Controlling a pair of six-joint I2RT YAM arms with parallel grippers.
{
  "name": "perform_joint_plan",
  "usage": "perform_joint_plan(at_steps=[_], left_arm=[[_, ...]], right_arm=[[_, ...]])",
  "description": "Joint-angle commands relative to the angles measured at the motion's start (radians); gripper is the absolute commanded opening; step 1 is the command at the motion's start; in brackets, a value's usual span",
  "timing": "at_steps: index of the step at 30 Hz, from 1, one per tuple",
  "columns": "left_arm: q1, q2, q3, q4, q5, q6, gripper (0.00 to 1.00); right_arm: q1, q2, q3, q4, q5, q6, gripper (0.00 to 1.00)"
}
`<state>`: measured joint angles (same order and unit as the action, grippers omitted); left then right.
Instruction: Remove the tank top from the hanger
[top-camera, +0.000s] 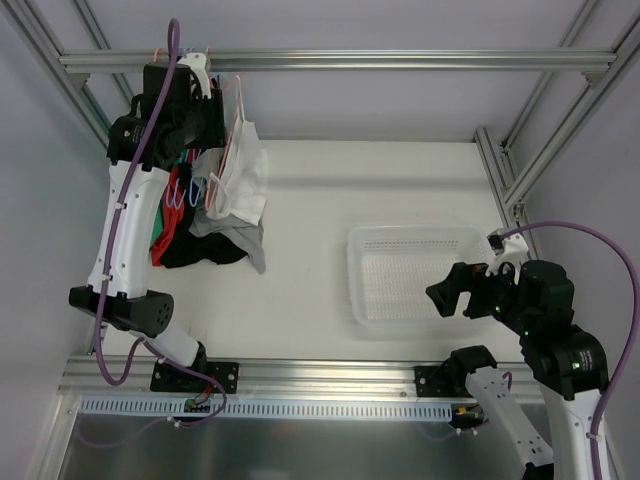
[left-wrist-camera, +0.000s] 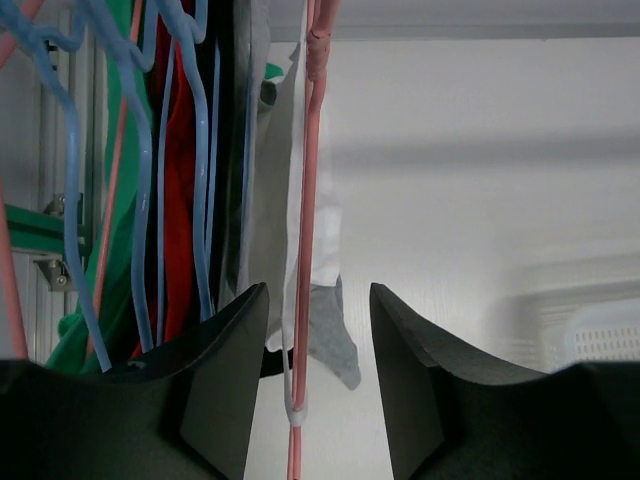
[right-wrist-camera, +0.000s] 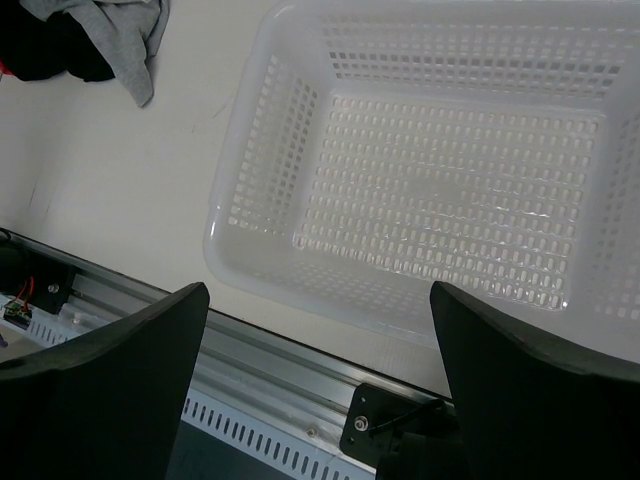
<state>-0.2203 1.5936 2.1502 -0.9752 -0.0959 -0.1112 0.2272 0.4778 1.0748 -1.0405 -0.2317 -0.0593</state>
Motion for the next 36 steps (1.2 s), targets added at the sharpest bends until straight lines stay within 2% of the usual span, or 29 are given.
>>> perform_joint_plan(at_steps=[1, 6, 10, 11, 21, 26, 29, 33, 36], left_arm=[[0.007, 0.020, -0.018, 0.032, -0.021, 0.038, 0.45], [0.007, 0.057, -0.004, 0.040, -0.005, 0.041, 0.34], [0.007, 0.078, 0.034, 0.040, 0.007, 0.035, 0.11], [0.007, 0.075, 0.036, 0.041, 0.015, 0.024, 0.00], [-0.047, 0.035, 0.138, 0.069, 0.068, 0.021, 0.00], [-0.067, 0.006, 0.140, 0.075, 0.082, 0.004, 0.00], [-0.080, -0.039, 0.105, 0.076, 0.096, -0.011, 0.00], [-0.093, -0.138, -0.057, 0.075, 0.182, -0.057, 0.00], [-0.122, -0.234, -0.192, 0.076, 0.266, -0.090, 0.00]], right_arm=[[0.004, 0.002, -0.015, 0.045, -0.038, 0.010, 0.99], [0.004, -0.001, -0.021, 0.051, -0.044, 0.019, 1.00], [0.004, -0.007, -0.026, 0.053, -0.047, 0.024, 0.99], [0.004, -0.008, -0.026, 0.051, -0.047, 0.026, 0.99], [0.004, -0.004, -0.035, 0.060, -0.058, 0.032, 0.99], [0.004, -0.015, -0.036, 0.060, -0.047, 0.033, 0.99], [0.004, -0.010, -0.036, 0.060, -0.054, 0.032, 1.00], [0.006, 0.005, -0.027, 0.097, -0.102, 0.032, 0.99], [0.004, 0.025, -0.032, 0.193, -0.230, 0.033, 0.99]])
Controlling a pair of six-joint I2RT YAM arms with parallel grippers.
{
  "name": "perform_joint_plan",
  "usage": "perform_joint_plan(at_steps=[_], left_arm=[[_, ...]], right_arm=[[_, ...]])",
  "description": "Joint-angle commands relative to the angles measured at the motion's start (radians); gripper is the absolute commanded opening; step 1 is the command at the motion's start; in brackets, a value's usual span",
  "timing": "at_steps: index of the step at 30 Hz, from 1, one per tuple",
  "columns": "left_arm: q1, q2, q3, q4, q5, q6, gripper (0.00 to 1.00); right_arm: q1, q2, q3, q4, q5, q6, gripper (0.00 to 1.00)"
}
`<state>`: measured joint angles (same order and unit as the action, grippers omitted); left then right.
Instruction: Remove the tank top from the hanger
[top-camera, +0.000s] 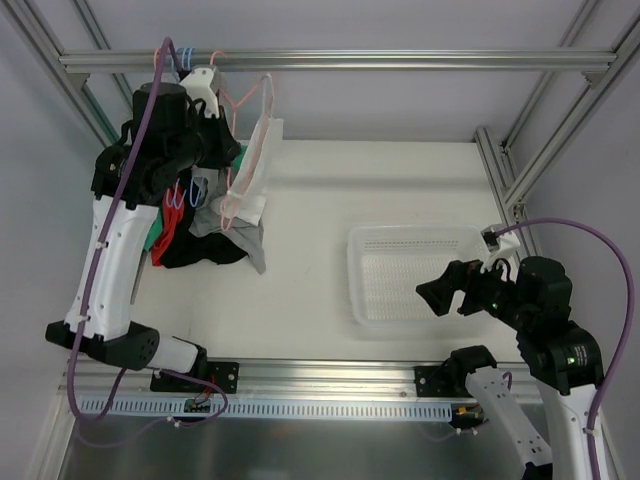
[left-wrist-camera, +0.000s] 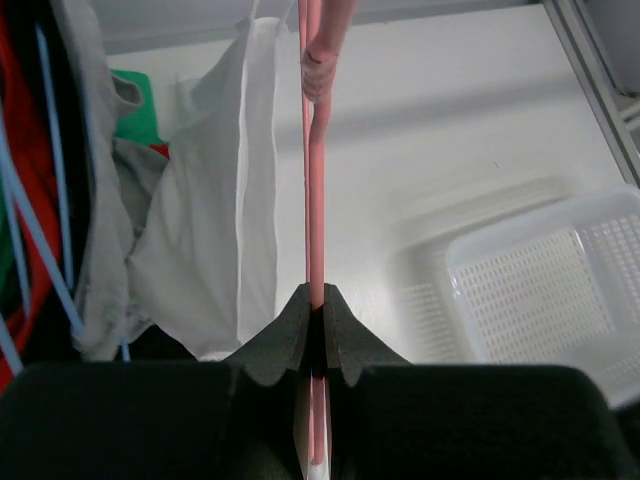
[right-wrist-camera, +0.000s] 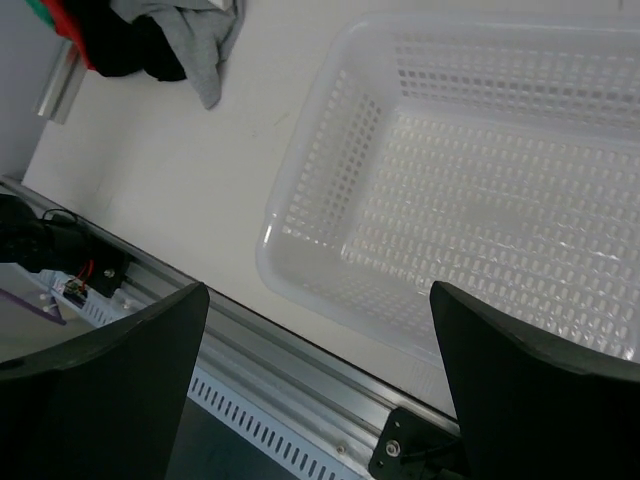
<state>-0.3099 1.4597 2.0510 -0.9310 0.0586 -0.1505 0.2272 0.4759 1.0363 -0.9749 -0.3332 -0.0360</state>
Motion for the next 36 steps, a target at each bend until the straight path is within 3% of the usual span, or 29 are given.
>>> perform_joint_plan(at_steps=[1, 7, 9, 11, 14, 15, 18, 19, 21, 24, 31, 36], left_arm=[[-0.046, -0.128, -0.130, 0.031, 0.150, -0.057, 0.00], [-0.196, -0.382, -0.405, 0.032, 0.250, -0.081, 0.00], [-0.234, -0.438, -0.509, 0.034, 0.308, -0.106, 0.00], [-0.282, -0.525, -0.611, 0.035, 0.314, -0.133, 0.00], [-0.302, -0.622, -0.719, 0.037, 0.357, -0.176, 0.00], [-0.304, -0.642, -0.742, 0.040, 0.372, -0.193, 0.00], [-0.302, -0.720, -0.819, 0.044, 0.357, -0.214, 0.00], [-0.302, -0.749, -0.828, 0.043, 0.354, -0.221, 0.00], [-0.304, -0.765, -0.836, 0.043, 0.369, -0.238, 0.00], [-0.304, -0.777, -0.825, 0.044, 0.377, -0.242, 0.00], [-0.302, -0.769, -0.830, 0.044, 0.386, -0.245, 0.00], [-0.304, -0.772, -0.835, 0.043, 0.379, -0.241, 0.00]], right_arm=[[0.004, 0.035, -0.005, 0.160, -0.209, 0.010, 0.99], [0.006, 0.150, -0.035, 0.451, -0.461, 0.115, 0.99], [0.029, 0.203, -0.051, 0.634, -0.480, 0.211, 0.99], [0.099, 0.254, -0.013, 0.706, -0.422, 0.225, 0.97], [0.248, 0.384, 0.095, 0.671, -0.241, 0.150, 0.91], [0.292, 0.451, 0.123, 0.657, -0.114, 0.124, 0.89], [0.447, 0.553, 0.230, 0.585, 0.145, 0.036, 0.76], [0.477, 0.613, 0.249, 0.576, 0.175, -0.010, 0.68], [0.547, 0.664, 0.283, 0.578, 0.232, -0.024, 0.61], [0.604, 0.730, 0.300, 0.600, 0.261, -0.031, 0.57], [0.626, 0.799, 0.314, 0.647, 0.270, -0.030, 0.33], [0.626, 0.820, 0.317, 0.668, 0.281, -0.038, 0.30]])
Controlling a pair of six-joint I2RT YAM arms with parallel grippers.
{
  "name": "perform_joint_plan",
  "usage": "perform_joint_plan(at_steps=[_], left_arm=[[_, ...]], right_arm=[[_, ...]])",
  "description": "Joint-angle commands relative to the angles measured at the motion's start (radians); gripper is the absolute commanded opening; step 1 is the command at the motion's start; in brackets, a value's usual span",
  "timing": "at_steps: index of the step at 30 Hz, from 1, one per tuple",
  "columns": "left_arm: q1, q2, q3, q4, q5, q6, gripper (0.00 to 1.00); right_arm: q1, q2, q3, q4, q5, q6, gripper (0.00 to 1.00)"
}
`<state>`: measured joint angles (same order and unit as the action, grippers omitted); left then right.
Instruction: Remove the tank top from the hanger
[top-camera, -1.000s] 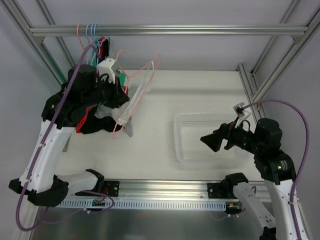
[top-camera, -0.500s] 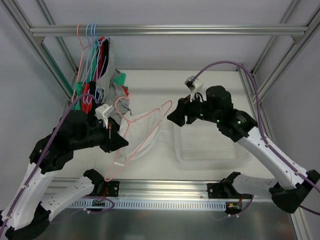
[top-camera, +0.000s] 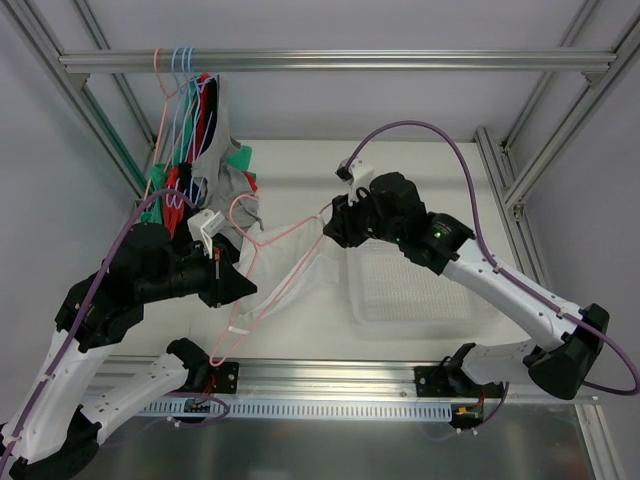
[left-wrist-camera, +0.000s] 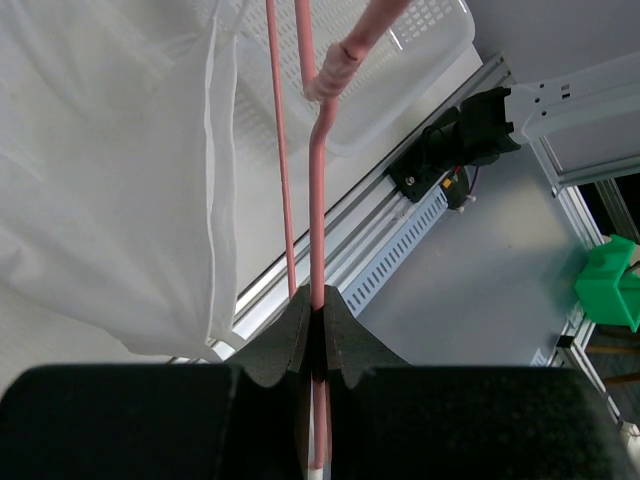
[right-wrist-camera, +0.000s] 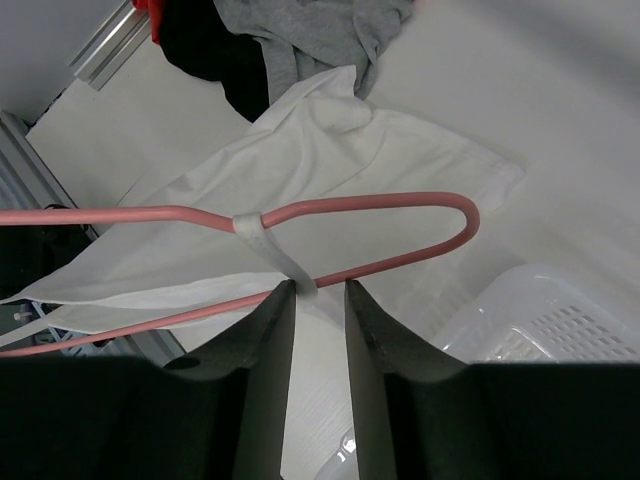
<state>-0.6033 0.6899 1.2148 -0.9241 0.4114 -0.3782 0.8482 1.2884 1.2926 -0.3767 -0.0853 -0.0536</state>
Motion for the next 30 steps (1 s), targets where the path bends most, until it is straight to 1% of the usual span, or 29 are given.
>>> perform_joint_plan(at_steps=[1, 3, 4, 5, 8, 10, 11, 13, 17, 18, 22, 24, 25, 28, 29, 30], left_arm=[[-0.010, -0.003, 0.002, 0.037, 0.027, -0.013, 0.00], [-0.009, 0.000, -0.003, 0.036, 0.021, -0.013, 0.00], [-0.009, 0.000, -0.006, 0.036, 0.017, -0.013, 0.00], [-0.010, 0.002, -0.008, 0.036, 0.014, -0.014, 0.00], [-0.009, 0.003, -0.008, 0.037, 0.015, -0.018, 0.00], [-0.009, 0.003, -0.003, 0.036, 0.013, -0.018, 0.00], [-0.009, 0.000, -0.001, 0.036, 0.013, -0.019, 0.00], [-0.009, -0.004, 0.000, 0.036, 0.010, -0.019, 0.00], [-0.010, -0.015, -0.021, 0.031, -0.032, -0.010, 0.00], [-0.009, -0.012, -0.030, 0.031, -0.031, -0.008, 0.00], [-0.009, 0.003, -0.052, 0.034, 0.047, 0.001, 0.00], [-0.010, -0.004, -0.040, 0.033, 0.081, 0.010, 0.00], [-0.009, -0.009, -0.017, 0.034, 0.086, 0.010, 0.00], [-0.010, -0.038, 0.035, 0.034, 0.076, 0.009, 0.00], [-0.010, -0.046, 0.049, 0.037, 0.063, 0.006, 0.00], [-0.009, -0.065, 0.061, 0.044, 0.025, 0.007, 0.00]], right_arm=[[0.005, 0.011, 0.060, 0.078, 0.030, -0.017, 0.30], [0.005, 0.014, 0.056, 0.091, 0.019, -0.006, 0.37], [0.005, 0.012, 0.051, 0.108, 0.010, 0.003, 0.38], [0.005, 0.011, 0.047, 0.116, -0.001, 0.006, 0.36], [0.005, 0.006, 0.043, 0.139, -0.013, 0.014, 0.20], [0.005, 0.011, 0.048, 0.144, -0.007, 0.009, 0.03], [0.003, 0.014, 0.048, 0.145, 0.005, 0.009, 0.00], [0.002, 0.009, 0.045, 0.142, 0.027, 0.006, 0.00], [-0.017, -0.032, 0.050, 0.085, 0.160, -0.005, 0.00], [-0.032, -0.040, 0.057, 0.052, 0.173, -0.003, 0.00], [-0.147, -0.031, 0.129, -0.008, 0.188, -0.006, 0.00], [-0.181, 0.006, 0.158, -0.042, 0.162, -0.025, 0.00], [-0.214, 0.020, 0.174, -0.054, 0.151, -0.029, 0.00], [-0.248, 0.048, 0.208, -0.083, 0.096, -0.029, 0.00], [-0.247, 0.045, 0.203, -0.083, 0.023, -0.026, 0.00], [-0.247, 0.028, 0.198, -0.080, -0.014, -0.020, 0.00]])
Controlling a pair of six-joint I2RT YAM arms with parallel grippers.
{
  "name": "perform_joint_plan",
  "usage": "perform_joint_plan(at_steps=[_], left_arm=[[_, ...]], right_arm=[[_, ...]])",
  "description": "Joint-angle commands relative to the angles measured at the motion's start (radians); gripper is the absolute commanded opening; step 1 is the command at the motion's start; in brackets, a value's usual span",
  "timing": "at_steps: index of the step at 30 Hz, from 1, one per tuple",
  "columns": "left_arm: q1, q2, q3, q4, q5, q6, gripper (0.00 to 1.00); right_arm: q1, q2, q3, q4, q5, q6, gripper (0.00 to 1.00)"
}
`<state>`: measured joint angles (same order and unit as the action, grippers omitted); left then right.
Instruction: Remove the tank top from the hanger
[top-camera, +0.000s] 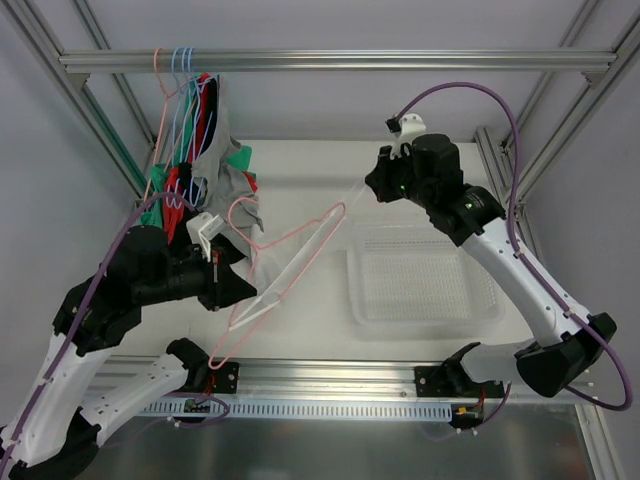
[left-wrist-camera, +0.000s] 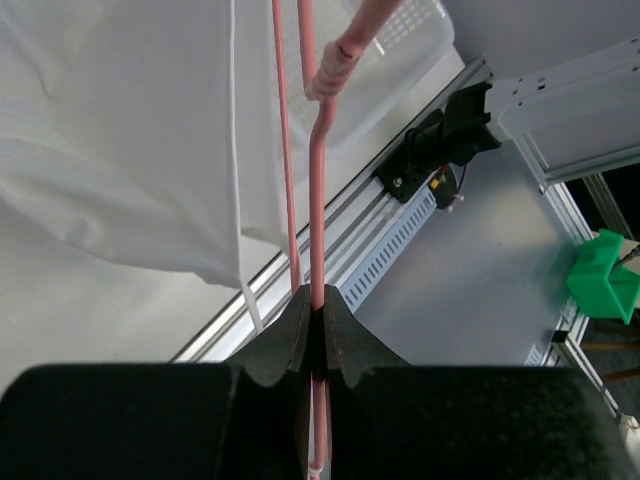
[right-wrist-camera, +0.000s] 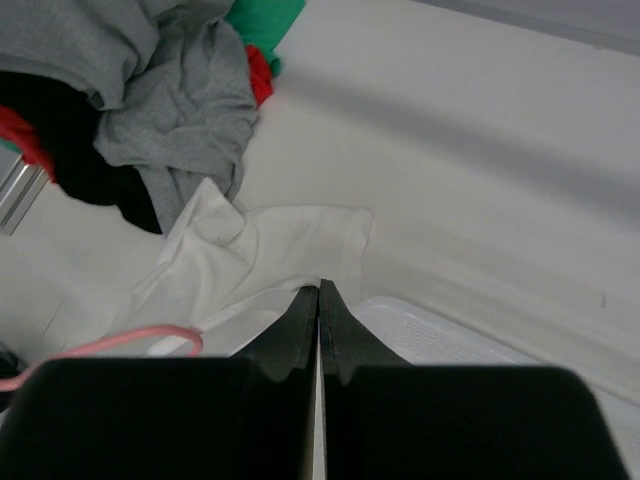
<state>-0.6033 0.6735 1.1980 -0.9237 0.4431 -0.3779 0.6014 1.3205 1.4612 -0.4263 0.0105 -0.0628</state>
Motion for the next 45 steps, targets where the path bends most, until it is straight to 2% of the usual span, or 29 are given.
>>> perform_joint_plan(at_steps=[1, 3, 6, 7, 10, 11, 14, 15, 17, 19, 20, 21, 22, 23, 24, 25, 26, 28, 30, 31, 34, 35, 37, 38, 40, 43, 45], left_arm=[[-0.009, -0.060, 0.086, 0.083, -0.023, 0.013, 0.00], [-0.009, -0.098, 0.075, 0.161, -0.035, 0.011, 0.00], [-0.009, -0.129, 0.039, 0.386, -0.021, 0.002, 0.00], [-0.010, -0.133, 0.025, 0.527, -0.017, -0.003, 0.00], [-0.010, -0.132, -0.060, 0.757, -0.064, -0.003, 0.00], [-0.010, -0.127, -0.089, 0.921, -0.081, -0.001, 0.00], [-0.009, -0.082, -0.193, 1.190, -0.130, 0.031, 0.00], [-0.009, -0.037, -0.213, 1.324, -0.139, 0.039, 0.00], [-0.009, 0.041, -0.203, 1.411, -0.153, 0.057, 0.00], [-0.009, 0.083, -0.160, 1.462, -0.156, 0.089, 0.00], [-0.009, 0.107, -0.149, 1.474, -0.156, 0.108, 0.00], [-0.009, 0.115, -0.134, 1.481, -0.165, 0.123, 0.00], [-0.009, 0.116, -0.130, 1.479, -0.187, 0.137, 0.00], [-0.009, 0.098, -0.127, 1.459, -0.217, 0.146, 0.00], [-0.009, 0.086, -0.112, 1.415, -0.243, 0.152, 0.00], [-0.010, 0.069, -0.106, 1.292, -0.276, 0.149, 0.00], [-0.009, 0.034, -0.103, 1.213, -0.311, 0.145, 0.00], [-0.010, -0.003, -0.109, 1.002, -0.383, 0.132, 0.00], [-0.009, -0.060, -0.121, 0.857, -0.376, 0.126, 0.00], [-0.009, -0.075, -0.123, 0.724, -0.368, 0.122, 0.00], [-0.009, -0.139, -0.126, 0.526, -0.405, 0.080, 0.00], [-0.009, -0.146, -0.127, 0.405, -0.424, 0.067, 0.00], [-0.010, -0.149, -0.124, 0.300, -0.473, 0.030, 0.00], [-0.010, -0.137, -0.111, 0.208, -0.489, 0.017, 0.00], [-0.009, -0.108, -0.086, 0.149, -0.521, 0.008, 0.00], [-0.009, 0.057, 0.020, 0.111, -0.581, 0.034, 0.00], [-0.009, 0.180, 0.200, 0.057, -0.676, 0.080, 0.00]], right_arm=[[0.001, -0.015, 0.024, -0.026, -0.148, 0.006, 0.00], [0.001, -0.041, -0.011, 0.032, -0.298, 0.029, 0.00], [0.001, -0.095, -0.051, 0.124, -0.467, 0.099, 0.00], [0.001, -0.124, -0.061, 0.147, -0.495, 0.121, 0.00], [0.012, -0.176, -0.119, 0.265, -0.595, 0.217, 0.00], [0.026, -0.184, -0.139, 0.302, -0.631, 0.266, 0.00], [0.136, -0.207, -0.212, 0.382, -0.664, 0.296, 0.00], [0.188, -0.214, -0.248, 0.481, -0.681, 0.355, 0.00], [0.234, -0.242, -0.353, 0.549, -0.657, 0.394, 0.00], [0.305, -0.288, -0.392, 0.494, -0.585, 0.333, 0.00], [0.322, -0.302, -0.416, 0.425, -0.495, 0.301, 0.00], [0.346, -0.323, -0.429, 0.382, -0.445, 0.264, 0.04], [0.354, -0.328, -0.443, 0.361, -0.376, 0.256, 0.16], [0.359, -0.331, -0.476, 0.342, -0.351, 0.255, 0.48], [0.374, -0.334, -0.498, 0.342, -0.330, 0.256, 0.61], [0.380, -0.334, -0.515, 0.340, -0.314, 0.255, 0.77], [0.385, -0.331, -0.541, 0.342, -0.285, 0.256, 0.98], [0.400, -0.317, -0.559, 0.339, -0.253, 0.255, 1.00], [0.403, -0.310, -0.572, 0.339, -0.238, 0.255, 0.99], [0.403, -0.305, -0.572, 0.339, -0.228, 0.253, 0.99], [0.403, -0.297, -0.562, 0.325, -0.216, 0.242, 0.99], [0.403, -0.297, -0.559, 0.316, -0.213, 0.235, 0.99], [0.403, -0.294, -0.550, 0.308, -0.202, 0.233, 0.99], [0.402, -0.290, -0.547, 0.308, -0.201, 0.230, 0.99], [0.403, -0.280, -0.535, 0.307, -0.202, 0.230, 1.00], [0.402, -0.257, -0.513, 0.305, -0.204, 0.233, 0.99], [0.403, -0.244, -0.504, 0.304, -0.202, 0.239, 0.99]])
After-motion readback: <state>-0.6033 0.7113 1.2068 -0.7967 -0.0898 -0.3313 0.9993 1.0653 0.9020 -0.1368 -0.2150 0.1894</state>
